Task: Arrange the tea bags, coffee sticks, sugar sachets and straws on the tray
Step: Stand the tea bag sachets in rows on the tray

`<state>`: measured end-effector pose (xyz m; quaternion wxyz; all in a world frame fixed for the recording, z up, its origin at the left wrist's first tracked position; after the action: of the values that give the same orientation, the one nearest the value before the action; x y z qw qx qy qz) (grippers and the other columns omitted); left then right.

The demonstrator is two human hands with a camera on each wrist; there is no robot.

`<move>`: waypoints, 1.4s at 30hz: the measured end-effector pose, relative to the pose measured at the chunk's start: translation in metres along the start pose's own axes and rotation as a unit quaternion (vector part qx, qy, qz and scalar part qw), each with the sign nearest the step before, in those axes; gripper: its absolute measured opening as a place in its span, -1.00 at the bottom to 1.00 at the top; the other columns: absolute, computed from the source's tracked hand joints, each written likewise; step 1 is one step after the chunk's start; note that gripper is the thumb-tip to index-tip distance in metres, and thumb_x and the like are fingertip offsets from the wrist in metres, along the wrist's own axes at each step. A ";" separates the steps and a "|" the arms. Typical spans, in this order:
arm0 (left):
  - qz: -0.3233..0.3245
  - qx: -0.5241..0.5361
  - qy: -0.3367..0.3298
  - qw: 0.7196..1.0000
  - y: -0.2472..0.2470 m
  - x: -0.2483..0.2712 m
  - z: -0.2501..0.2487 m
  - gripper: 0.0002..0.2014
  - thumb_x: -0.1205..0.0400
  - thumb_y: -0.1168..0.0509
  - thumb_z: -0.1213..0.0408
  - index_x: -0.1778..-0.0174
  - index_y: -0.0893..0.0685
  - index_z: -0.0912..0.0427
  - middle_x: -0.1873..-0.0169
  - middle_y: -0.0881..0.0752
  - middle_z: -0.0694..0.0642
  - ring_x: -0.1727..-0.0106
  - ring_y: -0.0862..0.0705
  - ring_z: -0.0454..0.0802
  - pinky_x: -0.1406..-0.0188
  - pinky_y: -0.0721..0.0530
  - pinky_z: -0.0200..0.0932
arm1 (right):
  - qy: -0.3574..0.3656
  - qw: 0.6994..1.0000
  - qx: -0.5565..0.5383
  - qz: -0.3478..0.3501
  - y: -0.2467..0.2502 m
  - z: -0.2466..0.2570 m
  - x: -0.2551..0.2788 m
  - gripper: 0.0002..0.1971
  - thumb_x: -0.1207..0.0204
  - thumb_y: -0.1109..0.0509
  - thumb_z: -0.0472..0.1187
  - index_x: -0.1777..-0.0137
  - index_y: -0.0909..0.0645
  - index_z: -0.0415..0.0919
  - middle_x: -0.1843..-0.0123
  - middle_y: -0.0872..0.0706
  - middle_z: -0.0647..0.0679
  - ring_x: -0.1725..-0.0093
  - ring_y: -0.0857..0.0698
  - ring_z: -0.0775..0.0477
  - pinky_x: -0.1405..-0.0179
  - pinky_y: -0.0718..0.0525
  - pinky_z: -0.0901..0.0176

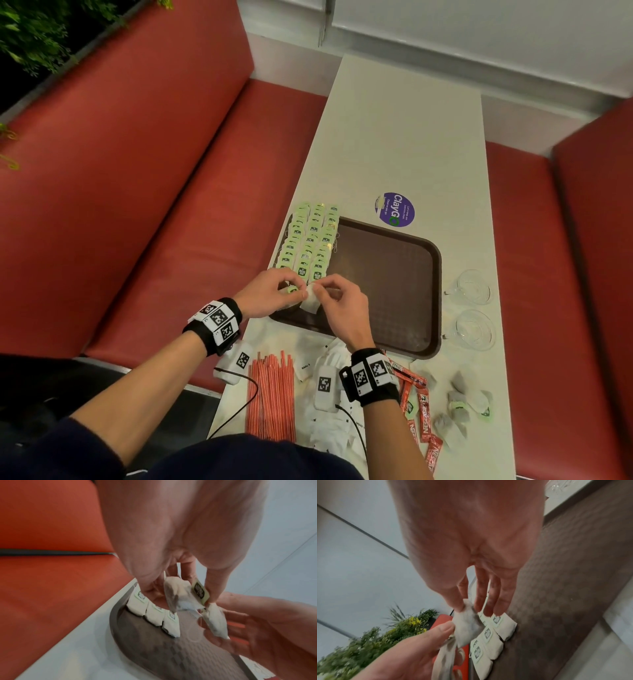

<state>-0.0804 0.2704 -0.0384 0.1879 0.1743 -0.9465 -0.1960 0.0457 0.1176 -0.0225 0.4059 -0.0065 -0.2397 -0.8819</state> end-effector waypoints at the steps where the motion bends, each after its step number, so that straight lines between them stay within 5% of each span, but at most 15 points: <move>1: -0.007 -0.007 -0.002 1.000 0.001 -0.001 0.001 -0.95 -0.74 -0.52 0.07 -0.05 -0.87 -0.11 -0.02 -0.80 -0.22 0.02 -0.74 -0.31 -0.02 -0.59 -0.25 | 0.006 1.000 0.017 -0.020 0.001 0.000 -0.001 -0.94 -0.75 -0.53 -0.12 -0.06 -0.82 0.08 0.07 -0.87 0.23 0.00 -0.81 0.27 -0.07 -0.73 0.30; 5: -0.061 -0.035 0.025 0.997 0.011 -0.001 0.015 -0.77 -0.77 -0.46 0.29 -0.15 -0.86 -0.21 -0.20 -0.75 -0.18 -0.02 -0.77 -0.13 -0.07 -0.76 -0.16 | 0.056 0.993 0.097 -0.041 0.003 0.003 -0.003 -0.81 -0.78 -0.39 -0.24 -0.20 -0.66 0.11 0.26 -0.75 0.06 0.18 -0.72 0.06 0.07 -0.67 0.08; 8: -0.101 -0.037 0.049 0.993 0.018 -0.002 0.026 -0.64 -0.73 -0.46 0.41 -0.26 -0.82 -0.21 -0.10 -0.73 -0.08 0.03 -0.75 0.01 -0.06 -0.78 -0.11 | 0.065 0.984 0.167 -0.001 0.000 0.004 -0.007 -0.82 -0.79 -0.34 -0.24 -0.15 -0.74 0.04 0.11 -0.72 0.03 0.14 -0.66 0.08 0.09 -0.51 0.14; 11: -0.104 -0.055 0.058 0.991 0.021 -0.005 0.035 -0.71 -0.74 -0.48 0.38 -0.22 -0.84 -0.15 -0.13 -0.75 -0.09 -0.09 -0.77 -0.04 -0.15 -0.78 -0.08 | 0.044 0.974 0.211 0.068 -0.006 0.008 -0.014 -0.77 -0.72 -0.34 -0.25 -0.24 -0.80 -0.09 -0.10 -0.81 0.00 -0.04 -0.74 0.03 -0.13 -0.68 0.16; 14: -0.094 -0.090 0.059 0.990 0.022 -0.008 0.038 -0.81 -0.75 -0.49 0.30 -0.11 -0.84 -0.15 -0.10 -0.78 -0.12 -0.08 -0.76 -0.11 0.01 -0.66 -0.26 | 0.050 0.959 0.259 0.108 -0.012 0.013 -0.018 -0.74 -0.70 -0.37 -0.32 -0.26 -0.82 -0.10 -0.14 -0.84 -0.06 -0.12 -0.80 -0.08 -0.22 -0.81 -0.04; 18: -0.065 -0.111 0.057 0.990 0.024 -0.014 0.036 -0.90 -0.77 -0.49 0.22 -0.13 -0.83 -0.10 0.09 -0.80 -0.14 0.02 -0.73 -0.19 0.10 -0.56 -0.30 | 0.069 0.930 0.333 0.138 -0.015 0.022 -0.024 -0.86 -0.76 -0.47 -0.09 -0.25 -0.78 -0.02 -0.25 -0.68 0.00 -0.21 -0.70 -0.12 -0.12 -0.72 -0.11; 22: -0.019 -0.147 0.064 0.987 0.023 -0.022 0.038 -0.91 -0.83 -0.40 0.23 -0.18 -0.78 -0.04 0.05 -0.80 -0.11 0.02 -0.73 -0.11 0.06 -0.58 -0.16 | 0.053 0.902 0.376 0.207 -0.026 0.026 -0.036 -0.93 -0.77 -0.38 -0.11 -0.18 -0.65 0.01 -0.24 -0.75 -0.12 -0.19 -0.74 -0.30 -0.14 -0.77 -0.23; 29: -0.020 -0.210 0.045 0.976 0.021 -0.030 0.038 -0.91 -0.82 -0.35 0.31 -0.14 -0.72 0.04 -0.08 -0.59 0.02 -0.07 -0.61 0.00 -0.10 -0.59 -0.05 | 0.086 0.837 0.467 0.271 -0.051 0.020 -0.062 -0.62 -0.79 -0.32 -0.16 -0.57 -0.64 0.02 -0.48 -0.66 -0.20 -0.47 -0.62 -0.37 -0.46 -0.63 -0.33; 36: -0.066 -0.222 0.014 0.973 0.023 -0.033 0.044 -0.87 -0.78 -0.41 0.32 -0.20 -0.74 0.04 -0.03 -0.57 -0.04 -0.05 -0.59 0.02 -0.11 -0.68 0.08 | 0.132 0.821 0.506 0.228 -0.063 0.014 -0.077 -0.68 -0.78 -0.35 -0.22 -0.50 -0.67 -0.06 -0.38 -0.71 -0.18 -0.43 -0.64 -0.36 -0.37 -0.66 -0.29; 42: -0.123 -0.233 -0.035 0.964 0.026 -0.026 0.041 -0.83 -0.77 -0.45 0.25 -0.26 -0.72 0.00 -0.09 -0.66 -0.06 -0.12 -0.53 0.00 -0.15 -0.64 0.11 | 0.150 0.854 0.479 0.141 -0.061 0.012 -0.075 -0.66 -0.72 -0.42 -0.26 -0.46 -0.58 -0.04 -0.35 -0.69 -0.13 -0.38 -0.63 -0.32 -0.31 -0.65 -0.26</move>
<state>-0.0816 0.3158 -0.0698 0.1640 0.2342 -0.8521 -0.4384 0.0494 0.2104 -0.0525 0.5097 0.2871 -0.5651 -0.5818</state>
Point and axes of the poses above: each hand's wrist, its own x-axis away from the middle knuckle, its own y-axis out of the back of the hand, z = x × y, the point moved 4 cm from there along -x, towards the middle knuckle
